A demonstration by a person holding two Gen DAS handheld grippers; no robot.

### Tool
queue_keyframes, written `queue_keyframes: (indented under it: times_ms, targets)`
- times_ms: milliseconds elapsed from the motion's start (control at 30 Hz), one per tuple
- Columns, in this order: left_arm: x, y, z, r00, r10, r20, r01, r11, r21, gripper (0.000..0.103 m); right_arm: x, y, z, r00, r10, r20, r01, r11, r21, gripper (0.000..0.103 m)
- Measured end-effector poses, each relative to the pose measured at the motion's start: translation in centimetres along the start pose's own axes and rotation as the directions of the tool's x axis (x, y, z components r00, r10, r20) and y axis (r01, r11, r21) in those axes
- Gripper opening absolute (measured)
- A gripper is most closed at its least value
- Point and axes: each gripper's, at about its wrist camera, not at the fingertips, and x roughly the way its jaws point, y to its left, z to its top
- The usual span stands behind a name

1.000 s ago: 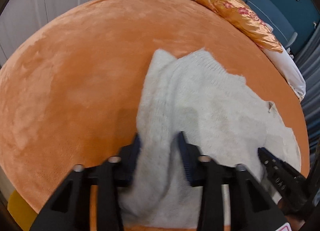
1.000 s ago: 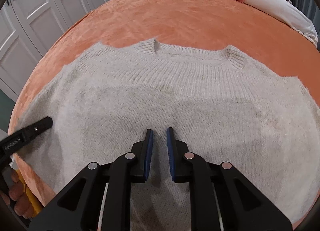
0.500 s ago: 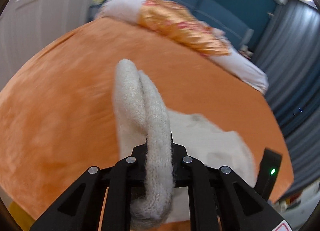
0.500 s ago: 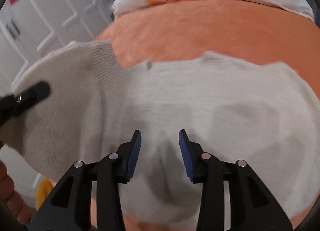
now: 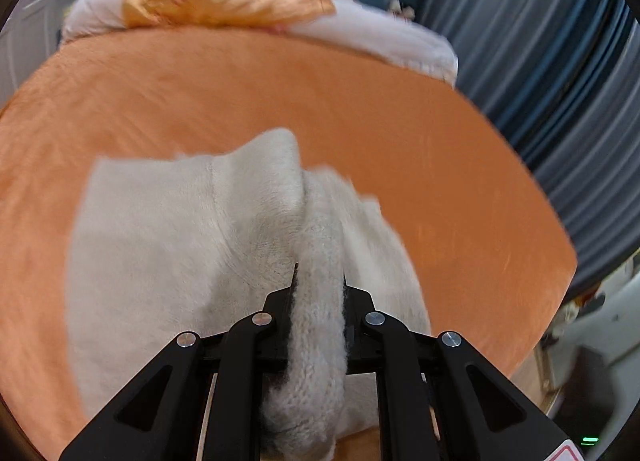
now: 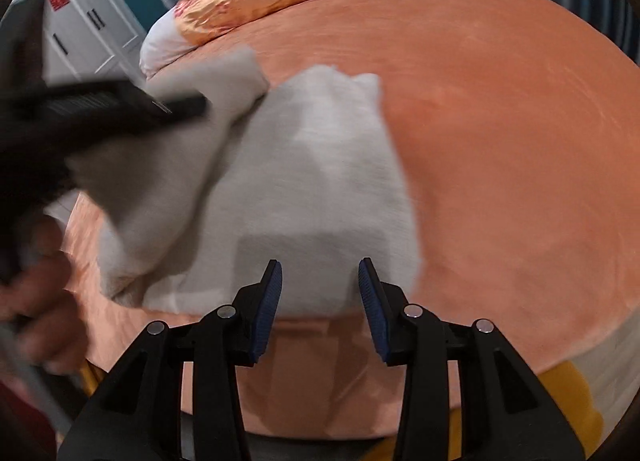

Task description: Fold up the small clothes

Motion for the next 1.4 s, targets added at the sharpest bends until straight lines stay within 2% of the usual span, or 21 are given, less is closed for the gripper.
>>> queue_keyframes:
  times_ms: [133,267,300,333,367,400,467,533,633,700,733,867,1000,1033,1067,1133,1167,1200,1267,1333,1400]
  targets:
    - [2.9,-0.9,-1.9,0.998,0.057,-0.037,-0.055,0.998,0.043,0.011,-0.4,-1.5,-0.2,1.000,-0.018,0.006,0.018,1.000,0.023,0.040]
    - [0.2,-0.7,-1.6,0.998,0.053,0.014,-0.054,0.997,0.064,0.020,-1.6,-2.8,0.6,0.999,0.024,0.044,-0.026,0.998,0.051,0.040]
    - [-1.0,-0.3,-1.6,0.999,0.041,0.034,-0.044,0.997,0.071,0.027,-2.1,-2.7,0.8,0.998,0.040,0.057,-0.043,0.998,0.054,0.041]
    - [-2.2,0.0,-1.9,0.998,0.039,0.052,-0.043,0.996,0.081,0.034,-2.5,-2.5,1.3,0.995,0.060,0.074,-0.065,0.996,0.057,0.047]
    - [-3.3,0.3,-2.4,0.996,0.049,0.069,-0.055,0.995,0.087,0.055,-2.6,-2.4,1.7,0.994,0.076,0.081,-0.081,0.995,0.058,0.053]
    - [-4.5,0.8,-2.8,0.994,0.062,0.091,-0.071,0.994,0.088,0.069,-2.8,-2.1,2.2,0.990,0.104,0.091,-0.109,0.992,0.060,0.055]
    - [-6.6,2.3,-3.9,0.989,0.089,0.121,-0.100,0.991,0.088,0.072,-2.7,-1.3,3.3,0.984,0.149,0.100,-0.156,0.985,0.067,0.057]
    - [-7.5,3.6,-5.1,0.987,0.126,0.105,-0.134,0.987,0.083,0.076,-2.5,-0.5,4.2,0.975,0.197,0.103,-0.205,0.976,0.073,0.060]
    - [-7.8,5.8,-7.3,0.979,0.196,0.062,-0.200,0.978,0.064,0.076,-1.7,1.0,5.5,0.966,0.239,0.095,-0.247,0.966,0.080,0.063]
    - [-7.7,7.0,-8.5,0.978,0.206,0.039,-0.207,0.978,0.035,0.076,-1.4,2.1,6.1,0.959,0.268,0.089,-0.275,0.958,0.079,0.066]
    - [-7.4,7.6,-9.1,0.977,0.213,0.022,-0.213,0.977,0.020,0.076,-1.0,2.9,6.5,0.959,0.273,0.079,-0.278,0.958,0.071,0.071]
    - [-5.6,8.6,-10.1,0.971,0.241,-0.016,-0.240,0.970,0.026,0.076,1.9,4.8,7.1,0.979,0.204,0.017,-0.204,0.978,0.033,0.074]
    - [-4.4,8.8,-11.0,0.972,0.230,-0.050,-0.227,0.972,0.055,0.076,5.0,5.1,6.8,0.991,0.127,-0.047,-0.125,0.991,0.042,0.074]
    - [-4.1,8.8,-11.0,0.968,0.245,-0.043,-0.243,0.968,0.063,0.076,5.6,5.1,6.6,0.991,0.120,-0.062,-0.117,0.992,0.047,0.069]
    - [-4.1,8.9,-11.0,0.964,0.263,-0.036,-0.261,0.963,0.065,0.076,6.0,5.3,6.6,0.991,0.118,-0.069,-0.115,0.993,0.040,0.049]
    - [-4.2,9.5,-10.7,0.968,0.247,-0.045,-0.246,0.969,0.032,0.058,5.4,5.7,6.8,0.990,0.131,-0.056,-0.130,0.991,0.011,0.029]
    - [-4.3,9.9,-10.5,0.972,0.226,-0.055,-0.226,0.974,0.010,0.041,4.5,5.8,7.1,0.986,0.163,-0.030,-0.163,0.987,0.005,0.023]
    - [-4.4,10.3,-10.3,0.975,0.214,-0.064,-0.215,0.976,-0.010,0.033,2.7,5.5,7.5,0.974,0.224,0.021,-0.224,0.974,0.019,0.021]
    - [-4.7,10.9,-10.1,0.982,0.179,-0.069,-0.181,0.983,-0.038,0.024,-0.7,4.8,8.1,0.953,0.280,0.112,-0.284,0.959,0.020,0.020]
    - [-4.7,10.9,-10.0,0.984,0.159,-0.074,-0.163,0.986,-0.041,0.019,-2.6,4.3,8.1,0.956,0.238,0.174,-0.242,0.970,-0.001,0.020]
    - [-4.1,10.7,-10.2,0.984,0.154,-0.090,-0.158,0.987,-0.033,0.016,-2.5,2.8,7.4,0.969,0.169,0.178,-0.173,0.985,0.011,0.020]
